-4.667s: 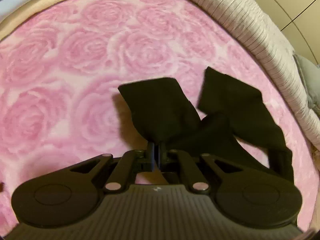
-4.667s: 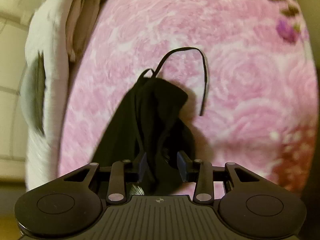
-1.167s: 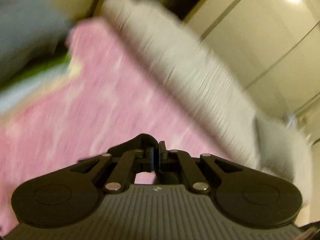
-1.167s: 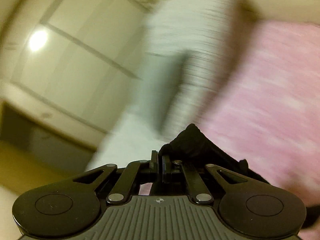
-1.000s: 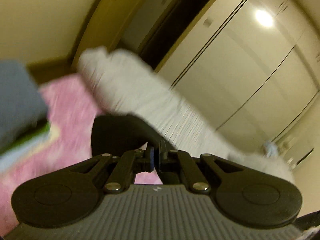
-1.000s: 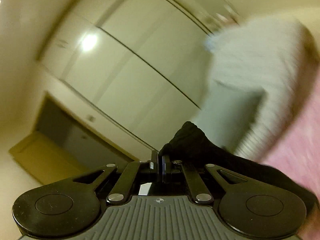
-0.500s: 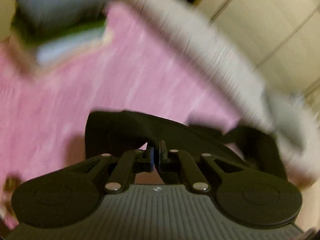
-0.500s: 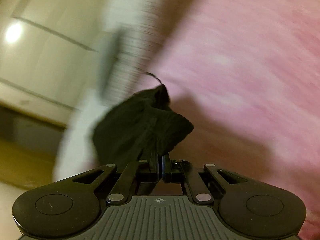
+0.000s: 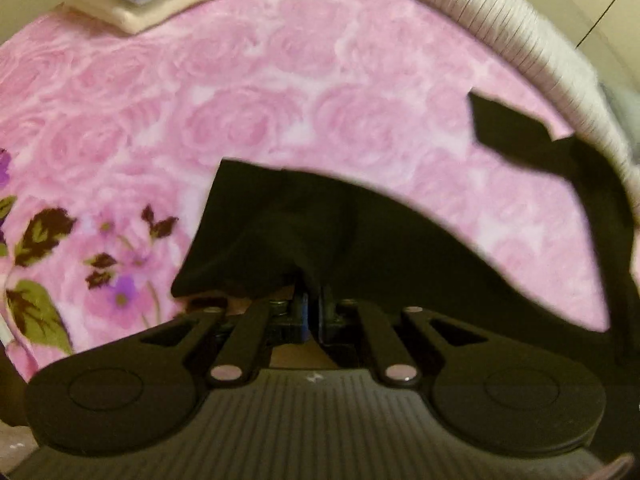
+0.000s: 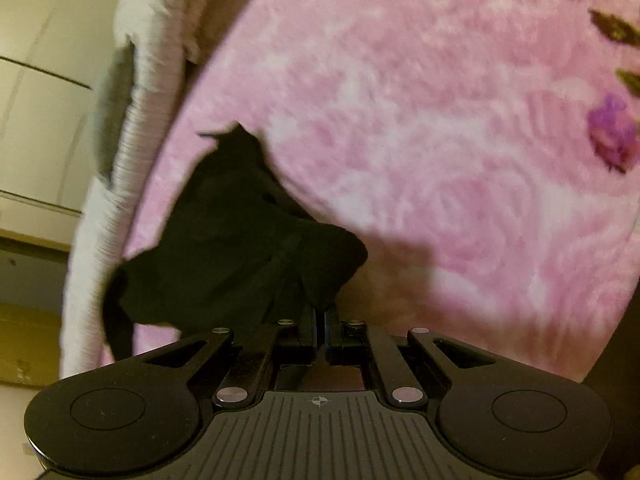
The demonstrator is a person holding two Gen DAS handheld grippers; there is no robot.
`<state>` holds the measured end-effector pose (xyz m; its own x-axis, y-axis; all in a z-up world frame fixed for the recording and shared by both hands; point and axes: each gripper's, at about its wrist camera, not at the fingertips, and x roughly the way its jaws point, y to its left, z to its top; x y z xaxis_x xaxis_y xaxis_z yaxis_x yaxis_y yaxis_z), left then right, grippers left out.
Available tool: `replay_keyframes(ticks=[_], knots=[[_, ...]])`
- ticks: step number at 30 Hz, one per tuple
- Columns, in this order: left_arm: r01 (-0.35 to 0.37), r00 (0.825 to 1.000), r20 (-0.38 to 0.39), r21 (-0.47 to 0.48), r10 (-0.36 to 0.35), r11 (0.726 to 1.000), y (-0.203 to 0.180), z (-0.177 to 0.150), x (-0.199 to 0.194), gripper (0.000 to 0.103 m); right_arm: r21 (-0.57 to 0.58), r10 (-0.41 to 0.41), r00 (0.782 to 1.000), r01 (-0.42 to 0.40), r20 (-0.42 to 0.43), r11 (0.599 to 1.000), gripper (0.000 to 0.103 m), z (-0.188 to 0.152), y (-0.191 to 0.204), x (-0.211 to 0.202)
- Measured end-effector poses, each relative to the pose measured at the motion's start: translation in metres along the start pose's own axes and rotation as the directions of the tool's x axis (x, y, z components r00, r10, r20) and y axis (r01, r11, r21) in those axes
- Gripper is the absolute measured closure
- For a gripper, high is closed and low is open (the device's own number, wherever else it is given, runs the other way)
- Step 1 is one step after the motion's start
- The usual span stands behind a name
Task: Fold clothes
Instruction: 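Lower the black trousers onto the bed with both grippers holding waistband and leg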
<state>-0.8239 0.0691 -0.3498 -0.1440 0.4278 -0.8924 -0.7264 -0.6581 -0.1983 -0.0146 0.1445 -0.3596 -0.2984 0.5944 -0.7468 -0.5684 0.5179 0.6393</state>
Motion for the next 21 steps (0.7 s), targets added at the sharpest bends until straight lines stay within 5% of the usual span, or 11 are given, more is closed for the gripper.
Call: replay_keyframes(ticks=[5,9,12,15,18,20,21], knots=[[-0.084,0.993,-0.070,0.124,0.093,0.989,0.001,-0.036,0.003,0.094,0.012,-0.058,0.998,0.058,-0.006,0.998,0.100,-0.006,-0.002,-0.012],[-0.044,0.999,0.015,-0.086,0.046,0.995,0.028,-0.043,-0.014,0.084,0.031,-0.144,0.989,0.145,-0.033,0.989,0.088,-0.012,-0.018,-0.004],[0.009,0.998,0.056,-0.250,0.005,0.968,0.052,-0.043,-0.019,0.080,0.084,-0.083,0.997,0.082,0.003,0.993,0.060,-0.020,-0.024,-0.007],[0.035,0.998,0.057,-0.362,-0.016,0.932,0.064,-0.039,-0.005,0.078,0.148,-0.053,0.998,0.048,0.036,0.988,0.055,-0.023,-0.035,0.000],[0.010,0.999,0.045,-0.389,0.008,0.921,0.063,-0.033,0.014,0.086,0.223,-0.043,0.997,0.026,0.071,0.975,0.055,-0.020,-0.045,0.015],[-0.024,0.998,0.047,-0.293,0.040,0.956,0.053,-0.026,0.017,0.099,0.187,-0.099,0.993,0.086,0.064,0.979,0.093,-0.018,-0.038,0.024],[-0.043,0.997,0.055,-0.225,0.056,0.973,0.046,-0.022,0.014,0.100,0.168,-0.128,0.990,0.116,0.061,0.979,0.095,-0.017,-0.034,0.028]])
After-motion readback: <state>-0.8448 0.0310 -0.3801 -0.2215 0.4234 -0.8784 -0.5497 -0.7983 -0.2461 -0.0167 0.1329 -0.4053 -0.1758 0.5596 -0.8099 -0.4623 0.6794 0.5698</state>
